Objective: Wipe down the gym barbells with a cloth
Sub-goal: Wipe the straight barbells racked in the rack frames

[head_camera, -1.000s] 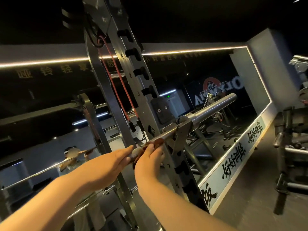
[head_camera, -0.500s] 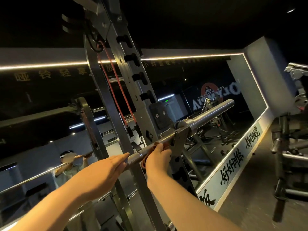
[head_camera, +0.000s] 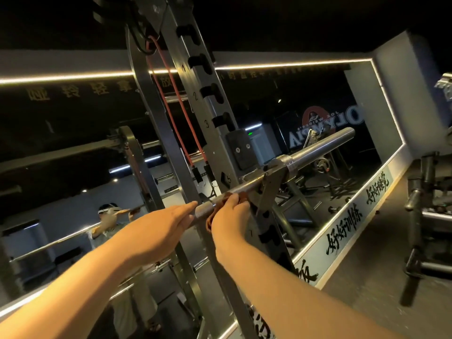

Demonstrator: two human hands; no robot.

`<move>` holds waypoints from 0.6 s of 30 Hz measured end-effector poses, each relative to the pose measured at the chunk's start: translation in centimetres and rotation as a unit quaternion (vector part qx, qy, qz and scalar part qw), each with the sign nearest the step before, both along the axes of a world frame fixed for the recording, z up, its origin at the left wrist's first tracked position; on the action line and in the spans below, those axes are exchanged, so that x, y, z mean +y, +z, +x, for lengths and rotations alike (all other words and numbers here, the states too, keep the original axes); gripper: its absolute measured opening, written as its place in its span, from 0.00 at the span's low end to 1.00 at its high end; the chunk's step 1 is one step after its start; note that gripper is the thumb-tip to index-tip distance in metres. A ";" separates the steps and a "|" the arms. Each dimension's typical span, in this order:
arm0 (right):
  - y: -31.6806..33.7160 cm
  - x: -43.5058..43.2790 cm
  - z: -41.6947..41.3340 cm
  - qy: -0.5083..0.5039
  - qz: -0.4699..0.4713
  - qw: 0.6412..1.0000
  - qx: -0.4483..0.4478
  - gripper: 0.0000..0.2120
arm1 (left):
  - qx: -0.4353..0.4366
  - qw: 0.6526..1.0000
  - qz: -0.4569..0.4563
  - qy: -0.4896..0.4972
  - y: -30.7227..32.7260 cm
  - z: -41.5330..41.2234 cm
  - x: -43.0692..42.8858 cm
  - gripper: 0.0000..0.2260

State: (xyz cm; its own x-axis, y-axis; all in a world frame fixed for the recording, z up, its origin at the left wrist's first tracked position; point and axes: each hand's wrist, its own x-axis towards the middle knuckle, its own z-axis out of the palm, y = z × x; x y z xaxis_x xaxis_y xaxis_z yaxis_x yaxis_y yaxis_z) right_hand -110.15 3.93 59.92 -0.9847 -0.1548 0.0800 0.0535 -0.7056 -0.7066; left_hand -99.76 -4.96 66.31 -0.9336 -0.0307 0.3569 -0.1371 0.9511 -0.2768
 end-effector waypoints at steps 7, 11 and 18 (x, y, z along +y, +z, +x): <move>0.6 2.0 -4.9 -0.075 0.011 0.996 -0.048 0.14 | 0.002 1.000 -0.015 -0.013 -0.3 0.3 0.1 0.24; -0.1 -0.5 -1.4 -0.092 0.073 0.993 0.004 0.18 | 0.005 1.000 -0.018 -0.009 -0.2 0.3 0.1 0.23; 0.3 0.9 -2.1 -0.018 0.018 1.000 -0.015 0.17 | 0.007 1.000 -0.022 0.001 -0.3 0.3 0.4 0.23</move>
State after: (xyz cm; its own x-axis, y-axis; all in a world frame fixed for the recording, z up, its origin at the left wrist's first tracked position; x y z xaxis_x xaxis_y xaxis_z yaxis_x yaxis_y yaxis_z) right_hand -112.25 4.87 60.19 -0.9915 -0.1216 0.0464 0.0495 -0.6819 -0.7298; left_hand -99.47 -4.54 65.97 -0.9284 -0.0165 0.3712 -0.1433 0.9376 -0.3169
